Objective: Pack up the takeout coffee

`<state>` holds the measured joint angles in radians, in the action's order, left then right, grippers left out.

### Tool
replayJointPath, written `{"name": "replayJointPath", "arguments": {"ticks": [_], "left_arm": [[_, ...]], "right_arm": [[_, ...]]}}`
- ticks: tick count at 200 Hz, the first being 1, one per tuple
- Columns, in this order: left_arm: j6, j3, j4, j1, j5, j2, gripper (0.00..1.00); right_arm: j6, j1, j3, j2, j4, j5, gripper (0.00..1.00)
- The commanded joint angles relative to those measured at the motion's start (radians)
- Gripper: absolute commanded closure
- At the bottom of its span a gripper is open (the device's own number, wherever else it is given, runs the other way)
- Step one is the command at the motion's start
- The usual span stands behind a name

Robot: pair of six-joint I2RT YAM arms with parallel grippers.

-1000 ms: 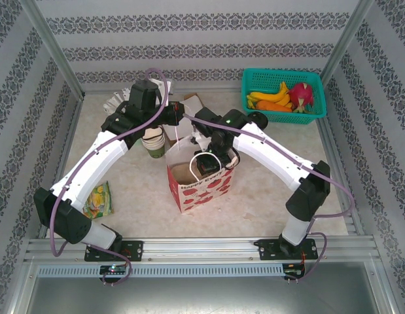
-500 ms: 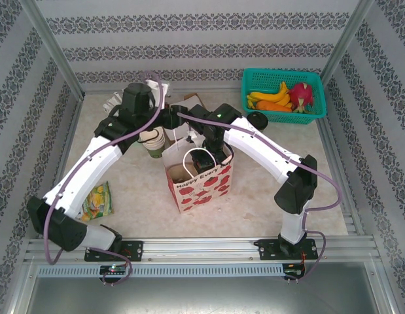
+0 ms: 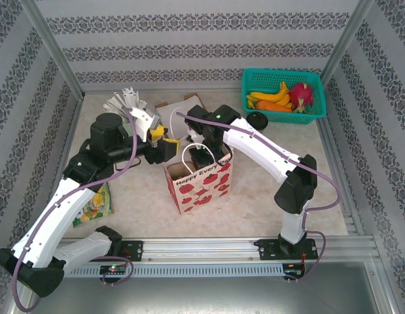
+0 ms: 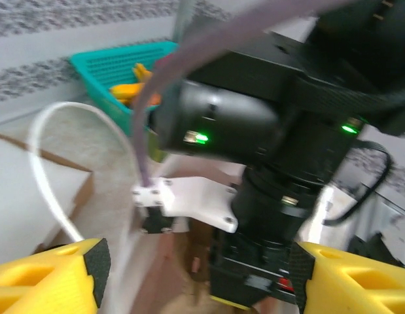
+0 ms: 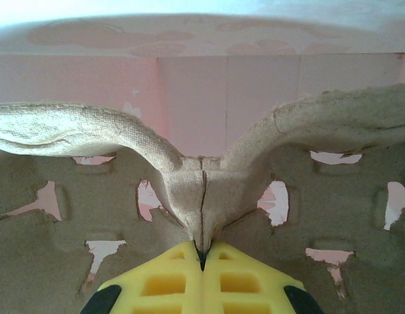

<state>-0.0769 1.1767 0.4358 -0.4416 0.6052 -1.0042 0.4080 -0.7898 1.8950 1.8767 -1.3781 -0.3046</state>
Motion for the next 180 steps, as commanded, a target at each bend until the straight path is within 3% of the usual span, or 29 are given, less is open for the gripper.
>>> {"name": "replayJointPath", "arguments": {"ticks": [1,36,65,101,125,180], "left_arm": [[0.094,-0.017,-0.019,-0.032,0.159,-0.009,0.29],[0.14,0.009,-0.006,-0.087,0.156,-0.051,0.38],[0.186,0.033,0.011,-0.151,0.181,-0.077,0.7],[0.293,0.069,0.095,-0.269,0.157,-0.097,0.92],[0.351,0.089,0.148,-0.318,0.168,-0.102,0.95],[0.456,0.129,0.211,-0.343,0.264,-0.118,0.88]], "right_arm": [[0.032,-0.008,-0.013,-0.01,0.023,0.031,1.0],[0.047,-0.011,-0.012,-0.009,0.022,0.035,1.0],[0.081,-0.011,-0.012,-0.007,0.022,0.031,1.0],[0.14,-0.012,-0.006,0.01,0.015,0.018,1.0],[0.187,-0.012,-0.007,0.029,0.007,0.035,1.0],[0.232,-0.022,-0.015,0.04,0.037,0.044,1.0]]}}
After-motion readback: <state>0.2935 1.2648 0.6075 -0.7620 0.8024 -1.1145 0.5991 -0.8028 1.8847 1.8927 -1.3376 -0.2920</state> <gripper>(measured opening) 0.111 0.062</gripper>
